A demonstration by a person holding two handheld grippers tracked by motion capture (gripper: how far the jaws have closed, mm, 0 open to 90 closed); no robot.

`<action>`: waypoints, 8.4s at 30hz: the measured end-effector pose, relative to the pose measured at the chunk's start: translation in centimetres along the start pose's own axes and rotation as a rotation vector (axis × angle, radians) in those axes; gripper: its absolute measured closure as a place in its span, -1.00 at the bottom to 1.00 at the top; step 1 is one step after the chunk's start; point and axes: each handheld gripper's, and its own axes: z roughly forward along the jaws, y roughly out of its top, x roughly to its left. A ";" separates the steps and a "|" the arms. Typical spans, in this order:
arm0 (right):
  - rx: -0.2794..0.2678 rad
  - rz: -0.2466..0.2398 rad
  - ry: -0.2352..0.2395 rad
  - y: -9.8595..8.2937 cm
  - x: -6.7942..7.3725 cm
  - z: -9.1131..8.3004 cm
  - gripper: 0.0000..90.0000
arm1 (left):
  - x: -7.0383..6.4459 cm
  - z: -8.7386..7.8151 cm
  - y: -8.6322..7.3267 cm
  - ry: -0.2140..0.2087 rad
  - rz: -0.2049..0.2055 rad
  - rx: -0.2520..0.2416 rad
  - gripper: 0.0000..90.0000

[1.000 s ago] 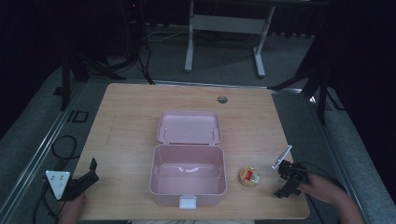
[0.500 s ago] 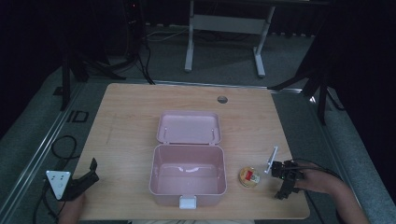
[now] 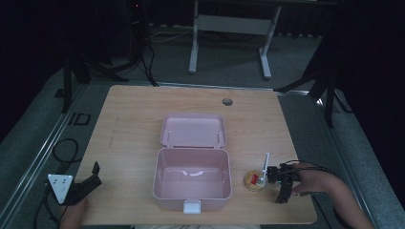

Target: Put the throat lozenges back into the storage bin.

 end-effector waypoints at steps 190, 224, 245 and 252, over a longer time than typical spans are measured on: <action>-0.346 -0.260 -0.146 12.5 5.3 -15.2 -0.69 | 0.3 0.1 0.0 -0.004 -0.017 0.006 -0.97; -0.889 0.423 -0.446 1.4 -4.1 -1.3 -0.73 | 0.2 0.1 0.0 0.000 -0.014 0.007 -0.97; -1.033 0.855 -0.641 -5.6 -4.5 2.6 -0.75 | 0.2 0.2 0.0 0.004 -0.015 0.008 -0.97; -1.112 1.006 -0.595 -7.6 -4.8 4.2 -0.75 | 0.2 0.2 0.0 0.005 -0.017 0.008 -0.97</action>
